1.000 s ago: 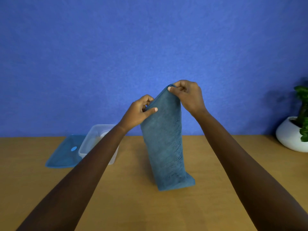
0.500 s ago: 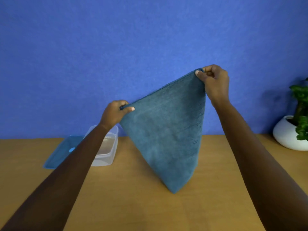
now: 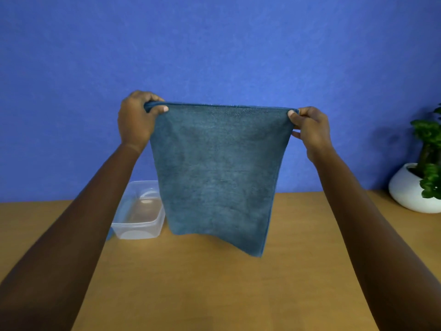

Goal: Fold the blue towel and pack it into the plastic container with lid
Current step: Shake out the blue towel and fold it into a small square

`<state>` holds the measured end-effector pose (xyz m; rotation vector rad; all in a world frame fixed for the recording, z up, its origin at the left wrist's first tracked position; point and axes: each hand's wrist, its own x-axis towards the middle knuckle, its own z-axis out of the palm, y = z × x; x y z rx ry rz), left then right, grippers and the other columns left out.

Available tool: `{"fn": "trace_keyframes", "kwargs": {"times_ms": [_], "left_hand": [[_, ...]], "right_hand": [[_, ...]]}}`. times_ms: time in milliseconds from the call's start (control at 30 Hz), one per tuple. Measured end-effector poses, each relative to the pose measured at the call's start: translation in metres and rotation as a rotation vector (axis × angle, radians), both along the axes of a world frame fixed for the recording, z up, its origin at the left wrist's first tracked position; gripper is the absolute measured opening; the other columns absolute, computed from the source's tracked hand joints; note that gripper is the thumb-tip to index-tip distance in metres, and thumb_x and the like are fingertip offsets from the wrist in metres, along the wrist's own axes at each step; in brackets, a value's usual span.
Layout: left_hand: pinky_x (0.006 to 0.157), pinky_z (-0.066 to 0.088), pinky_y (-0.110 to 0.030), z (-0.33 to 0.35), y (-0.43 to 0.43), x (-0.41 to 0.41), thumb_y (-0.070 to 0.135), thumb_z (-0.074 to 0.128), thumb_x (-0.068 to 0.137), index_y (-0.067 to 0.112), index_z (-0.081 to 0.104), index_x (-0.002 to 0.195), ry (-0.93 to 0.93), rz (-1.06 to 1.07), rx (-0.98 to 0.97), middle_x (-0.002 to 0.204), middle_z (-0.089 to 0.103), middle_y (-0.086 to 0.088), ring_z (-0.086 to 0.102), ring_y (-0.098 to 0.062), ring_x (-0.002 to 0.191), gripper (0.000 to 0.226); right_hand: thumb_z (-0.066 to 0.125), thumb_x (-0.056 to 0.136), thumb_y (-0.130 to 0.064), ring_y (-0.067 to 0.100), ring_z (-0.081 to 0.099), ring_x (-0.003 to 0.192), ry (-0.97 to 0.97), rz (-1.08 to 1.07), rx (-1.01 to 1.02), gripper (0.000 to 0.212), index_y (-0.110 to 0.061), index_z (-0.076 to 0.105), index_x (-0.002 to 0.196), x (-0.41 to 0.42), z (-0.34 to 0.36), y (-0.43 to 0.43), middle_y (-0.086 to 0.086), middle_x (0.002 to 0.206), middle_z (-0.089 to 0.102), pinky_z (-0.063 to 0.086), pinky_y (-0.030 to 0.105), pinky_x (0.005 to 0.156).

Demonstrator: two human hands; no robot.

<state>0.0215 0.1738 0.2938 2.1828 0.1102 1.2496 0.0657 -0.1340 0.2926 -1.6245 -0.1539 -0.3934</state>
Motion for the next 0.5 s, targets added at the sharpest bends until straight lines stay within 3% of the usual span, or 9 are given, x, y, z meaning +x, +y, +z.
{"fn": "trace_keyframes", "kwargs": {"times_ms": [267, 433, 500], "left_hand": [[0.078, 0.046, -0.034, -0.009, 0.007, 0.001, 0.021, 0.067, 0.082, 0.004, 0.071, 0.100, 0.012, 0.070, -0.073, 0.110, 0.067, -0.017, 0.061, -0.032, 0.100, 0.025], [0.071, 0.045, -0.031, -0.012, 0.014, 0.003, 0.027, 0.070, 0.079, 0.006, 0.072, 0.097, 0.018, 0.075, -0.111, 0.106, 0.071, -0.016, 0.063, -0.033, 0.093, 0.028], [0.064, 0.041, -0.023, -0.014, 0.018, 0.006, 0.023, 0.071, 0.078, 0.003, 0.071, 0.098, 0.060, 0.036, -0.119, 0.100, 0.070, -0.018, 0.065, -0.021, 0.078, 0.028]], "right_hand": [[0.054, 0.093, -0.012, 0.018, 0.048, 0.093, 0.002, 0.097, -0.019, 0.031, -0.018, 0.043, 0.064, -0.001, -0.002, 0.002, -0.003, 0.078, 0.048, 0.044, 0.037, 0.084], [0.054, 0.092, -0.009, 0.011, 0.052, 0.075, -0.025, 0.126, -0.015, 0.031, -0.018, 0.044, 0.064, 0.004, 0.001, 0.001, -0.002, 0.074, 0.050, 0.047, 0.028, 0.074], [0.056, 0.091, -0.011, 0.008, 0.049, 0.068, -0.026, 0.101, -0.068, 0.031, -0.019, 0.046, 0.063, 0.010, 0.001, 0.000, -0.003, 0.070, 0.050, 0.044, 0.023, 0.067]]}}
